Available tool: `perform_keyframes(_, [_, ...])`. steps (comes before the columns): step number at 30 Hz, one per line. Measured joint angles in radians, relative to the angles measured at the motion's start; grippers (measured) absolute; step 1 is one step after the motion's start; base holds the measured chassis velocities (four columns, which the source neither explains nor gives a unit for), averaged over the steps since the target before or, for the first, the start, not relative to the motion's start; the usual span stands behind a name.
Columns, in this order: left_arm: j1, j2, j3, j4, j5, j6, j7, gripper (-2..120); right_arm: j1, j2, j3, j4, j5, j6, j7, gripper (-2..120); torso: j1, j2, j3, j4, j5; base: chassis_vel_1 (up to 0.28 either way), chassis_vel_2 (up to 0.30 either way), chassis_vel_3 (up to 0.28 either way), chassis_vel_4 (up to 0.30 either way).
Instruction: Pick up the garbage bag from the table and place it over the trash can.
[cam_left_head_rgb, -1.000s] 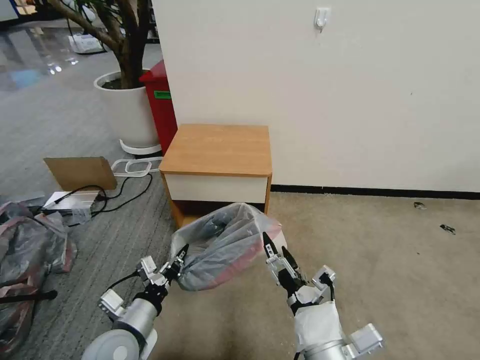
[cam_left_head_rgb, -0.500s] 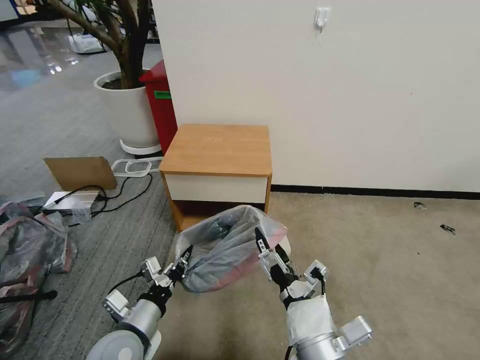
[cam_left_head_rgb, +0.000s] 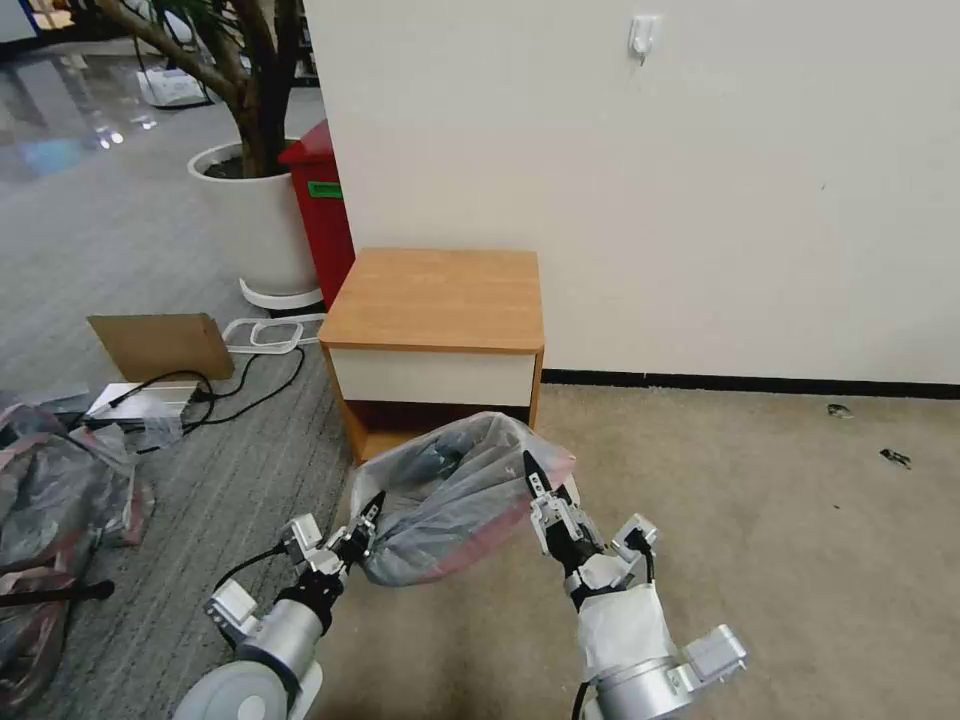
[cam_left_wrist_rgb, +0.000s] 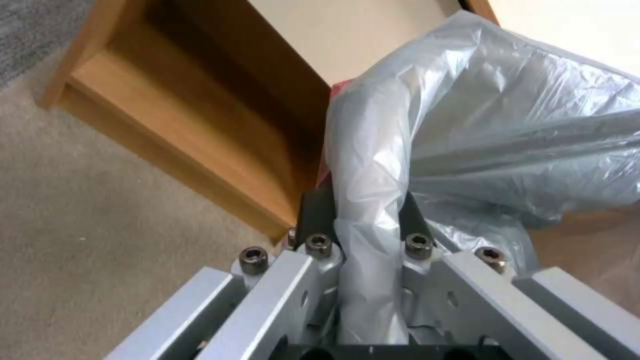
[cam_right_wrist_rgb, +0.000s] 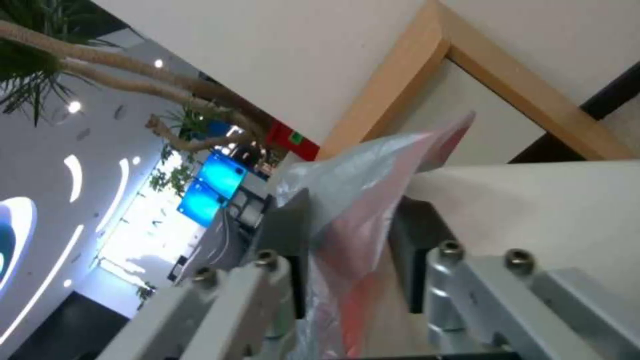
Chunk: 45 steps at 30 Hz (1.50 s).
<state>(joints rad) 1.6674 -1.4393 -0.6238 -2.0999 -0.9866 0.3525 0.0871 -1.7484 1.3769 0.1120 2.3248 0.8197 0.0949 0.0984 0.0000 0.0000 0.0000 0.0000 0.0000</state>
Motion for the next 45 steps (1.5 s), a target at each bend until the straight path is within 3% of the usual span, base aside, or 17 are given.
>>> perform_keyframes(2, [-0.001, 0.0, -0.001, 0.0, 0.0, -0.001, 0.0, 5, 0.0, 0.001, 0.001, -0.001, 0.0, 0.001, 0.0, 13, 0.0, 0.0, 0.0, 0.0, 0.0, 0.0, 0.0, 0.0, 0.0])
perform_keyframes(7, [-0.003, -0.002, -0.002, -0.003, 0.001, -0.006, -0.003, 5, 0.0, 0.003, 0.0, -0.003, -0.003, 0.002, 0.0, 0, 0.0, 0.0, 0.0, 0.0, 0.0, 0.0, 0.0, 0.0, 0.0])
perform_keyframes(30, [-0.018, -0.05, -0.017, -0.027, -0.042, -0.011, -0.038, 5, -0.007, -0.005, 0.016, -0.03, -0.055, 0.038, -0.005, 0, 0.0, 0.0, 0.0, 0.0, 0.0, 0.0, 0.0, 0.0, 0.0])
perform_keyframes(35, [-0.018, -0.068, -0.02, -0.034, -0.057, -0.008, -0.043, 5, -0.003, -0.004, 0.041, -0.072, -0.145, 0.092, -0.015, 0, 0.0, 0.0, 0.0, 0.0, 0.0, 0.0, 0.0, 0.0, 0.0])
perform_keyframes(45, [-0.01, -0.102, 0.0, -0.046, -0.061, -0.005, -0.044, 5, 0.0, 0.005, 0.047, -0.116, -0.238, 0.112, -0.019, 0, 0.0, 0.0, 0.0, -0.0001, 0.0, 0.0, 0.0, 0.0, 0.0])
